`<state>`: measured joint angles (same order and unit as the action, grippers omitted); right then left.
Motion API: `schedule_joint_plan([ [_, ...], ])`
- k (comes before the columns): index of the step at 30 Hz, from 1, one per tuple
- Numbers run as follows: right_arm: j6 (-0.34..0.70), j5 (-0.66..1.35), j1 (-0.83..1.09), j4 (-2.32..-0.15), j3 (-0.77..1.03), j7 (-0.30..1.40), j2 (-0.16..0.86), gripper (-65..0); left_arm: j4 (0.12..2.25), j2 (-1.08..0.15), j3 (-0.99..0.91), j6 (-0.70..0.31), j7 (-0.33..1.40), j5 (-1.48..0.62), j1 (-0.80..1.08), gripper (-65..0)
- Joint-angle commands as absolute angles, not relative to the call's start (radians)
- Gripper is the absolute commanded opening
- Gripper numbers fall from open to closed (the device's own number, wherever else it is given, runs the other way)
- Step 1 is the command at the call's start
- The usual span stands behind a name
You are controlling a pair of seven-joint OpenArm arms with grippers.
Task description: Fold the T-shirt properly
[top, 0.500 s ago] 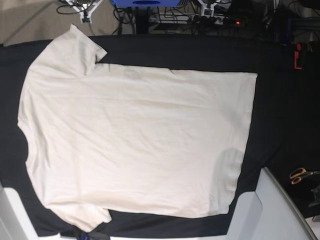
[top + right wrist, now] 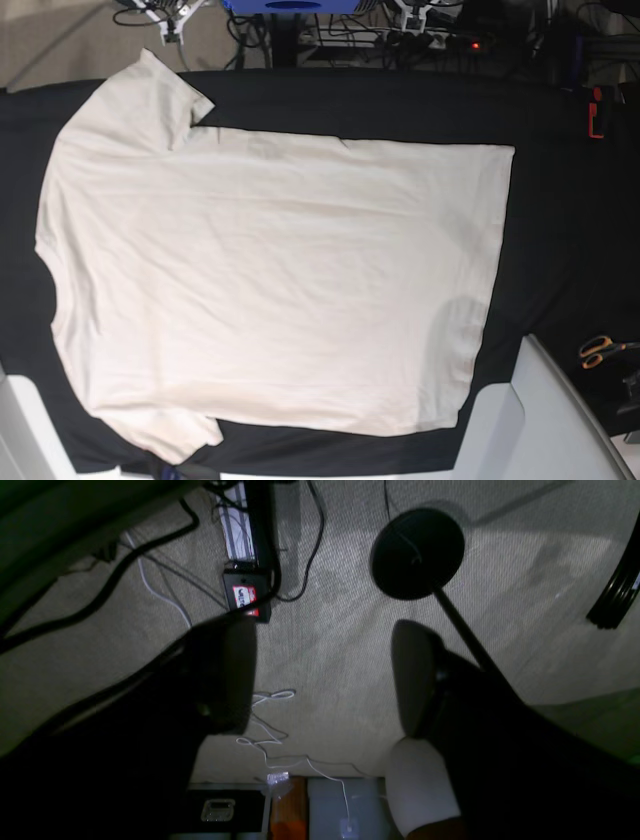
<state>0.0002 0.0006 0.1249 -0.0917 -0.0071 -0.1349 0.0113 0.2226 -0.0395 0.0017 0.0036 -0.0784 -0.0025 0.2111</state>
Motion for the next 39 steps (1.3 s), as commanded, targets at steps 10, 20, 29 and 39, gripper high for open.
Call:
schedule_joint_plan([
  [10,-0.001,0.002,0.134,-0.091,-0.01,-0.131,0.015,-57.9,0.223,-0.044,0.001,0.008,-0.081,-0.005,0.222,-65.0],
  [20,-0.001,0.004,0.134,-0.091,-0.008,-0.134,0.013,-57.0,0.231,-0.044,0.001,0.008,-0.082,-0.005,0.242,-65.0],
  [29,-0.002,0.005,0.265,-0.251,-0.005,-0.088,0.016,-64.4,0.417,-0.087,-0.002,0.008,-0.084,-0.008,0.36,-65.0],
  [39,-0.002,0.008,0.63,-1.109,0.133,0.34,0.039,-64.4,1.072,-0.236,-0.004,0.008,-0.084,-0.236,0.705,-65.0],
])
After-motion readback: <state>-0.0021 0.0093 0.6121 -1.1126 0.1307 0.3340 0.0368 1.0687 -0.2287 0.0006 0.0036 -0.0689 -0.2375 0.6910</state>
